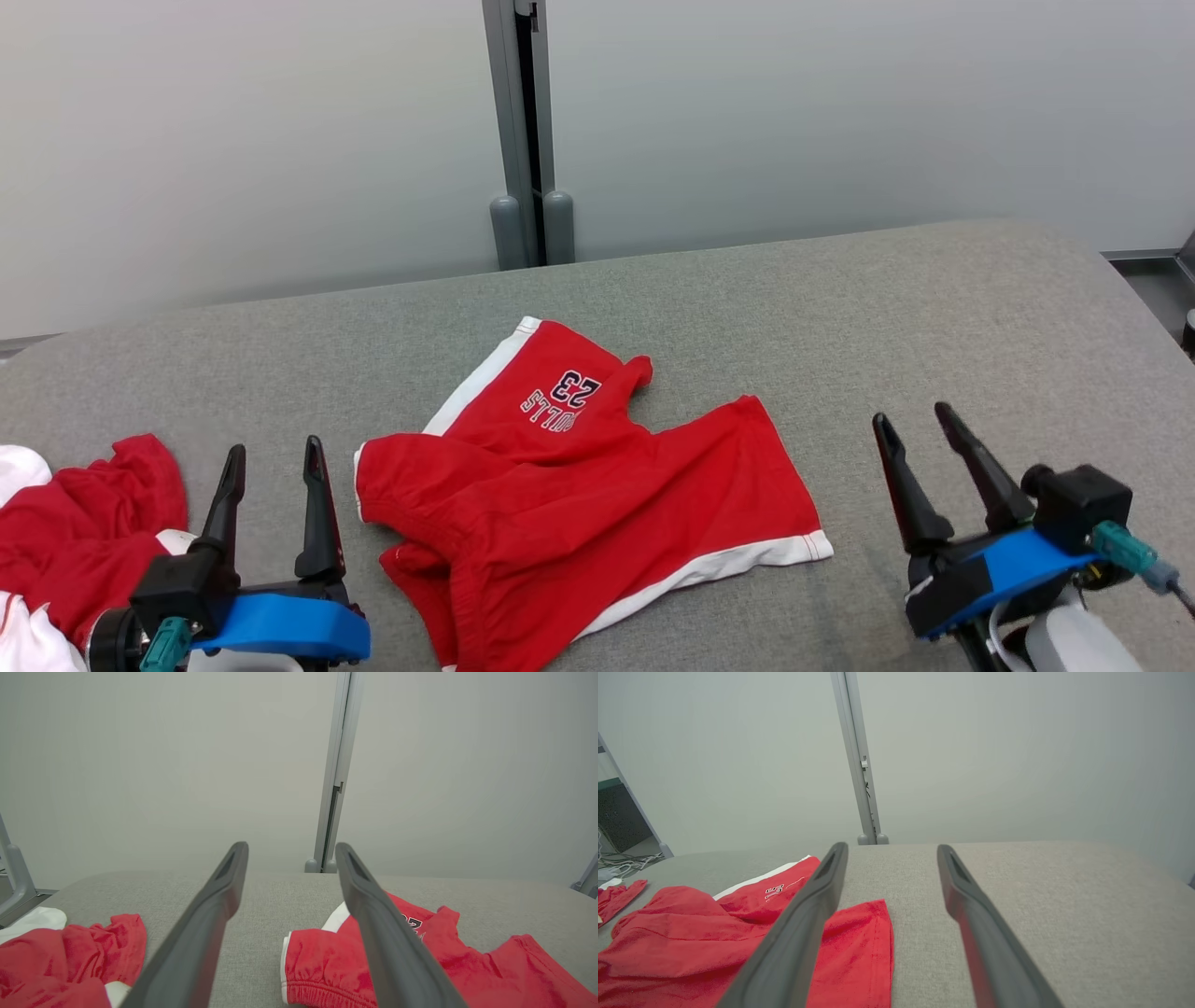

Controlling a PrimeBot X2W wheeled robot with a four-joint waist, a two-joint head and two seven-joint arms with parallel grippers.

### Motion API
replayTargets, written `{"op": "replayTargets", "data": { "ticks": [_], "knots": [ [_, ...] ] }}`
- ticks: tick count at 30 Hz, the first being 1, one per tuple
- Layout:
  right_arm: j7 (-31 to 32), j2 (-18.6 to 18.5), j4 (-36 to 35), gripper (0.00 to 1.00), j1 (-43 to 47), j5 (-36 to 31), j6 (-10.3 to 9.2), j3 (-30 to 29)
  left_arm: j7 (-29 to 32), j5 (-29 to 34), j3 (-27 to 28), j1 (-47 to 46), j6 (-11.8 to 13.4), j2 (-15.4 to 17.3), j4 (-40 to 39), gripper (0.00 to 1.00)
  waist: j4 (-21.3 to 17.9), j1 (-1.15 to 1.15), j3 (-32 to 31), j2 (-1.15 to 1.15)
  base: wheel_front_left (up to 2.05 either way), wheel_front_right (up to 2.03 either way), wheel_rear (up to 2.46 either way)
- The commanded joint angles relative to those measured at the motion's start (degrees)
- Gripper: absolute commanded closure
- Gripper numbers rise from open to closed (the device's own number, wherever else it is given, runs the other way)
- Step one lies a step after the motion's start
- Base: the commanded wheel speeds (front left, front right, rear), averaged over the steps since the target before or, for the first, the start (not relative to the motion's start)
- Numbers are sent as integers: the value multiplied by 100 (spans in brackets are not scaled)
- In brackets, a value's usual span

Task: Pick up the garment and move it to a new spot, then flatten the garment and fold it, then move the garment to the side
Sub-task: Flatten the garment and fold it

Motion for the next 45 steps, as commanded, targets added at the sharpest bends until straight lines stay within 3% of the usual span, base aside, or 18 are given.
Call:
{"op": "replayTargets", "data": {
  "ticks": [1,10,24,27,30,38,45],
  "knots": [
    [-15,49,-94,0,209,-63,1,-41,-15,17,22,60,9,-4,-48,0,-13,1,15,0,0,0,0],
    [-16,287,-119,0,538,-220,1,-194,-15,37,-88,134,-6,-34,-37,0,-19,1,62,0,0,0,0],
    [-11,69,123,0,457,-218,1,-179,49,-45,-203,73,-77,15,267,0,173,1,28,0,0,0,0],
    [206,10,327,0,478,-88,1,-56,407,-238,-286,126,-146,131,320,0,234,1,15,0,0,0,0],
    [499,-65,548,0,475,86,1,103,1153,-597,-580,263,-220,329,248,0,315,1,13,0,0,0,0],
    [1260,-133,1156,0,246,568,1,615,2786,-1904,-1947,617,-250,1078,-535,0,461,1,77,0,0,0,0],
    [1319,-126,1669,0,-143,677,1,859,3521,-2511,-2663,548,-251,1406,-636,0,480,1,229,0,0,0,0]
  ]
}}
